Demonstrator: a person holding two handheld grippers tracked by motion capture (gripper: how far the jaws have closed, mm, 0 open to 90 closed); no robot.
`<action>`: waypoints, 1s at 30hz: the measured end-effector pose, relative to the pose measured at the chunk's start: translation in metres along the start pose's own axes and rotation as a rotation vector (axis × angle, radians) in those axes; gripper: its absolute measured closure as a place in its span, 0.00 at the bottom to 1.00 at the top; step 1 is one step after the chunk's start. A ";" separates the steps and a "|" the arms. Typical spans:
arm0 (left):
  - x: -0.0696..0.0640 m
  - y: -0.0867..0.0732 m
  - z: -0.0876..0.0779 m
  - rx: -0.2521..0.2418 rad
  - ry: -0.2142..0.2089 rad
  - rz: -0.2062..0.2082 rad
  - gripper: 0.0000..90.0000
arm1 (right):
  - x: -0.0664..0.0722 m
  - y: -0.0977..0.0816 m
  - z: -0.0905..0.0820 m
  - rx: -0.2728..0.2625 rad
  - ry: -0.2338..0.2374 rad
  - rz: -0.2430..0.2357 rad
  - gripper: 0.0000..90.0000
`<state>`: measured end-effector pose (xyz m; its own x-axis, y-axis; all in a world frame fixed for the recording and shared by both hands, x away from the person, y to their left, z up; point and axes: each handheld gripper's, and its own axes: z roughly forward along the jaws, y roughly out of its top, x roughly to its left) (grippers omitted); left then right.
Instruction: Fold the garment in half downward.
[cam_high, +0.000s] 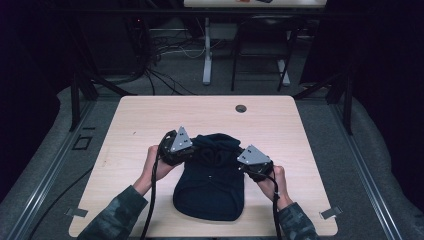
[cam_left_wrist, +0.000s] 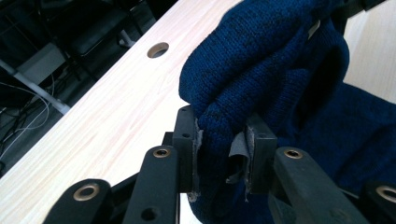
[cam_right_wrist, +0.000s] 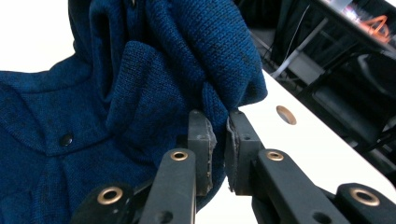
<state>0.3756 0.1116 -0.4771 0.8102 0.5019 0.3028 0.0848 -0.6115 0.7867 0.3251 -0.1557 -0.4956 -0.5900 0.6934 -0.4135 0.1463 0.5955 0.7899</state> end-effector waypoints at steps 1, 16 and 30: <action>0.000 -0.001 -0.001 0.006 -0.008 -0.004 0.76 | 0.001 0.000 0.000 0.003 0.004 -0.006 0.91; 0.002 -0.027 0.028 0.086 -0.127 -0.121 0.33 | 0.005 -0.003 -0.003 -0.030 0.035 -0.048 0.91; -0.016 -0.034 0.025 0.043 -0.073 0.001 0.80 | 0.003 -0.009 -0.011 0.019 0.134 -0.004 0.81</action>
<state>0.3748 0.1094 -0.5224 0.8500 0.4566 0.2625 0.1078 -0.6386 0.7619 0.3133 -0.1631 -0.4993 -0.6911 0.6313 -0.3520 0.1575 0.6068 0.7791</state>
